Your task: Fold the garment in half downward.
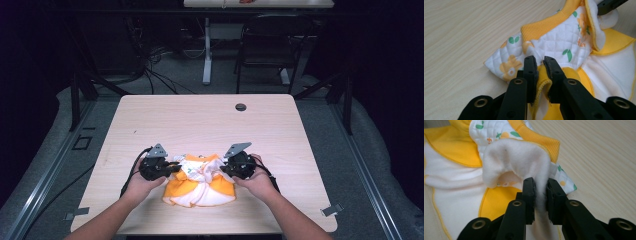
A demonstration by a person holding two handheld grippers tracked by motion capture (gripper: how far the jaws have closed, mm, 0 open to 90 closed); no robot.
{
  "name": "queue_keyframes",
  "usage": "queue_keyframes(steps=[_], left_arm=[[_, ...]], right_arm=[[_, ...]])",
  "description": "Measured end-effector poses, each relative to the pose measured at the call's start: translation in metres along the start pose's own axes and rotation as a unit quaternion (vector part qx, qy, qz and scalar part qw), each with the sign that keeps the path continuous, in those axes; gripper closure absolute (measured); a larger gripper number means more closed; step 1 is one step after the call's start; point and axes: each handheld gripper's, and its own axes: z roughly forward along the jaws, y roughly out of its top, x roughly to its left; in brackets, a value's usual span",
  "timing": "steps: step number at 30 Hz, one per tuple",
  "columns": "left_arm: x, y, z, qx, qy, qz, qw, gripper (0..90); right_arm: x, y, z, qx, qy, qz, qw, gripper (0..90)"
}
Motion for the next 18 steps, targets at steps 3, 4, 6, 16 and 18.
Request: queue_keyframes(steps=[3, 4, 6, 16, 18], left_arm=[[-0.003, 0.000, -0.007, -0.005, -0.002, 0.001, 1.0000, 76.3], [-0.003, 0.000, -0.007, -0.005, -0.002, 0.001, 1.0000, 75.4], [-0.005, 0.001, -0.010, -0.009, -0.005, 0.002, 1.0000, 74.5], [-0.009, 0.014, -0.028, -0.024, -0.010, -0.002, 0.9997, 63.6], [-0.006, 0.018, -0.030, -0.027, -0.004, -0.004, 0.9996, 64.5]], right_arm=[[0.004, 0.000, -0.007, -0.011, 0.007, 0.003, 0.9999, 72.1], [0.004, 0.000, -0.009, -0.012, 0.009, 0.003, 0.9999, 70.4], [0.005, 0.000, -0.011, -0.016, 0.009, 0.004, 0.9998, 68.8], [0.004, 0.004, -0.031, -0.051, 0.025, 0.027, 0.9980, 59.7], [0.001, 0.008, -0.035, -0.057, 0.025, 0.030, 0.9976, 59.5]])
